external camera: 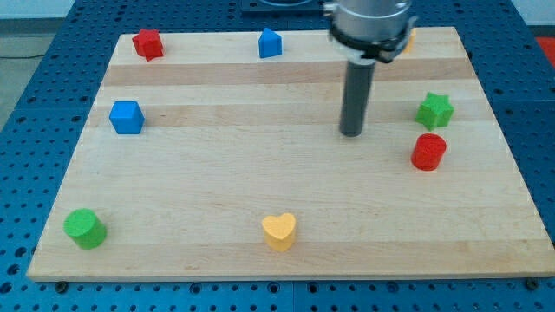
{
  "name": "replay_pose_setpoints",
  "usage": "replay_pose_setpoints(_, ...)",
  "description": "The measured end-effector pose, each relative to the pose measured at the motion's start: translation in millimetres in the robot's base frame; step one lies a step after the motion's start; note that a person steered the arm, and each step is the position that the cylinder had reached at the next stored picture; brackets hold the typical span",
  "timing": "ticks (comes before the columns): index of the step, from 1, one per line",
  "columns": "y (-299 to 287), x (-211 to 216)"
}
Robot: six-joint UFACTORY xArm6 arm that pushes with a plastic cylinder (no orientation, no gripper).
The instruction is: Move the red circle towards the bottom right corner
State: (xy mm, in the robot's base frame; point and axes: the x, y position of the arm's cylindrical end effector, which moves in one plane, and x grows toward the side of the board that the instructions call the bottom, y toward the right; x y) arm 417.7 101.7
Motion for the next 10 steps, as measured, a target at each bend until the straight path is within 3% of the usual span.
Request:
replay_pose_setpoints(3, 69.3, 22.9)
replay_pose_setpoints(7, 107.0, 39.1)
replay_pose_setpoints(10, 109.9, 95.7)
